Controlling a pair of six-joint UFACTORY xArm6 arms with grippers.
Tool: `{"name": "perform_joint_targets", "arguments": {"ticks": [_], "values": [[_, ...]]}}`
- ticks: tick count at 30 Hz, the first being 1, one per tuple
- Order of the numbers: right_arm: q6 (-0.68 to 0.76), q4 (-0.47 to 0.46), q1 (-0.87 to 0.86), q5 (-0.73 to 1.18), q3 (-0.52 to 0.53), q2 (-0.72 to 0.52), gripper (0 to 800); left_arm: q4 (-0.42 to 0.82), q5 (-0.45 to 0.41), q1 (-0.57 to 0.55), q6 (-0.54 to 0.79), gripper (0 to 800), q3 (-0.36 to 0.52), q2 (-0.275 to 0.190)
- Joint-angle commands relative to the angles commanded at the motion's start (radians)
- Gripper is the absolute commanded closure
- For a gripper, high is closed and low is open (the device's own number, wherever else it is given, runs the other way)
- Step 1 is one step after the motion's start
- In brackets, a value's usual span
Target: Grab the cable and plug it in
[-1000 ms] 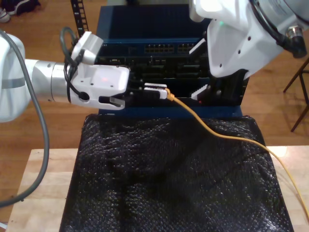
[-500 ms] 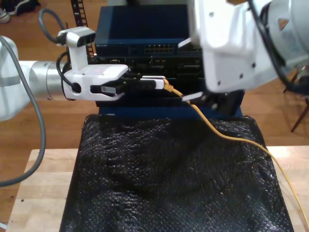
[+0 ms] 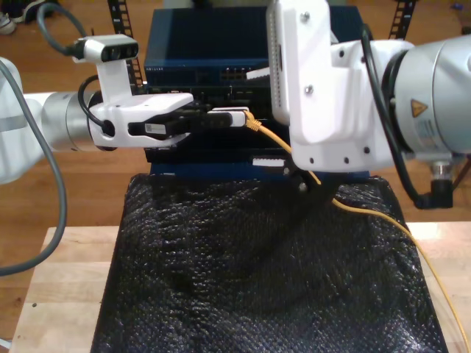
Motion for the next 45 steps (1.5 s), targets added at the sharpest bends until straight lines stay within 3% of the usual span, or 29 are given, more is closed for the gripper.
{"name": "perform_joint_targets", "arguments": {"ticks": [7, 22, 28, 32, 45], "values": [[-0.057, -0.002, 0.075, -0.146, 0.071, -0.014, 67, -0.02, 0.055, 0.0, -0.002, 793, 0.0, 0.017], [-0.058, -0.005, 0.075, -0.153, 0.066, -0.055, 124, -0.02, 0.215, -0.006, -0.012, 793, -0.018, 0.028], [-0.057, -0.002, 0.075, -0.153, 0.068, -0.058, 230, -0.02, 0.261, -0.005, -0.011, 791, -0.015, 0.028], [-0.055, -0.002, 0.077, -0.153, 0.068, -0.058, 262, -0.02, 0.27, -0.006, -0.011, 787, -0.008, 0.028], [-0.052, 0.0, 0.077, -0.158, 0.057, -0.066, 263, -0.018, 0.275, -0.008, -0.011, 787, -0.005, 0.029]]}}
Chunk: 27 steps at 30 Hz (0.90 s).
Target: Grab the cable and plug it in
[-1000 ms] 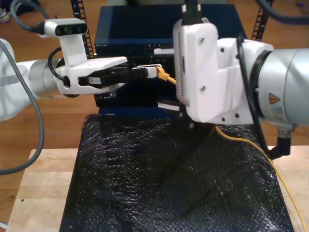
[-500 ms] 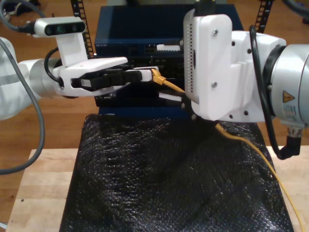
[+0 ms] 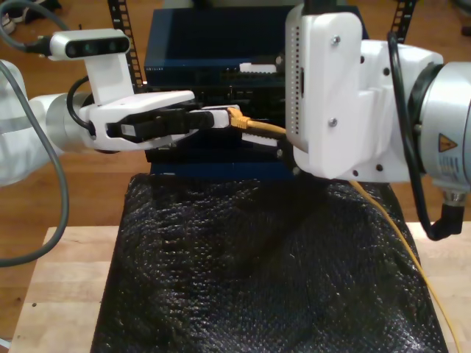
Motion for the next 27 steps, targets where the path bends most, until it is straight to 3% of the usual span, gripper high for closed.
{"name": "perform_joint_targets", "arguments": {"ticks": [13, 27], "values": [[0.0, 0.0, 0.0, 0.002, -0.015, 0.0, 269, 0.003, -0.003, -0.014, 0.0, 787, 0.006, 0.0], [-0.002, -0.002, 0.029, 0.066, -0.015, -0.021, 360, 0.0, 0.029, -0.011, -0.002, 787, -0.003, 0.009]]}}
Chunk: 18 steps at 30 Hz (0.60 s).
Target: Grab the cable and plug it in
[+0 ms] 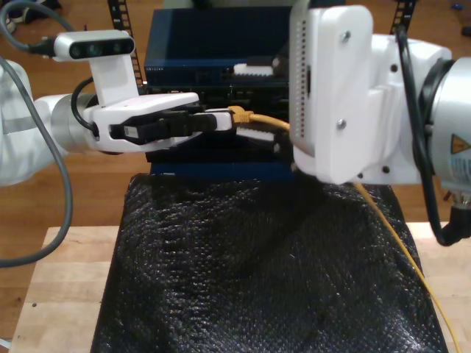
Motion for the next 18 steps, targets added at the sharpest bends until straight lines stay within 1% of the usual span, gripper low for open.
{"name": "perform_joint_targets", "arguments": {"ticks": [6, 11, 15, 18], "values": [[-0.002, 0.0, -0.002, 0.009, -0.002, -0.006, 358, -0.002, 0.005, 0.003, -0.006, 787, -0.005, 0.0], [-0.002, 0.0, 0.0, 0.011, -0.003, -0.006, 361, -0.002, 0.021, 0.003, -0.046, 783, -0.005, 0.005], [-0.002, 0.0, -0.002, 0.011, 0.0, -0.006, 417, -0.002, 0.026, 0.003, -0.051, 783, -0.006, 0.006], [-0.002, 0.0, -0.002, 0.011, 0.0, -0.006, 424, -0.002, 0.028, 0.003, -0.061, 783, -0.006, 0.008]]}}
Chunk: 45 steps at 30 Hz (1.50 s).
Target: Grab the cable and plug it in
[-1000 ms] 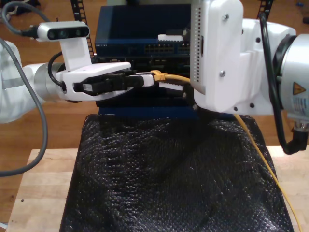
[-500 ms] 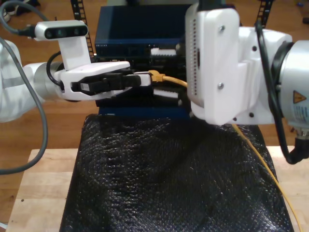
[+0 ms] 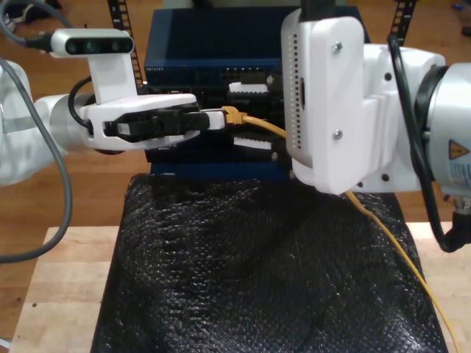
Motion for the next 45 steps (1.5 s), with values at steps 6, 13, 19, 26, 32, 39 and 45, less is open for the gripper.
{"name": "perform_joint_targets", "arguments": {"ticks": [6, 13, 19, 26, 32, 39, 45], "values": [[0.0, 0.0, 0.002, 0.002, 0.0, 0.0, 449, 0.0, 0.002, 0.0, -0.034, 780, 0.0, 0.005], [0.0, 0.0, 0.002, 0.006, 0.0, 0.0, 494, 0.0, 0.002, 0.0, -0.04, 778, 0.0, 0.005], [0.0, 0.0, 0.002, 0.008, 0.002, 0.0, 526, 0.0, 0.005, 0.0, -0.044, 775, 0.0, 0.005], [0.0, 0.0, 0.003, 0.006, 0.002, 0.0, 549, 0.0, 0.005, 0.0, -0.054, 775, 0.0, 0.005], [0.002, 0.002, 0.003, 0.006, 0.002, 0.0, 554, 0.0, 0.005, -0.002, -0.077, 775, 0.0, 0.005], [0.002, 0.002, 0.003, 0.006, 0.002, 0.0, 574, 0.0, 0.005, 0.0, -0.092, 770, 0.0, 0.008], [0.002, 0.002, 0.005, 0.008, 0.003, 0.002, 599, 0.0, 0.008, 0.0, -0.097, 770, 0.0, 0.008]]}}
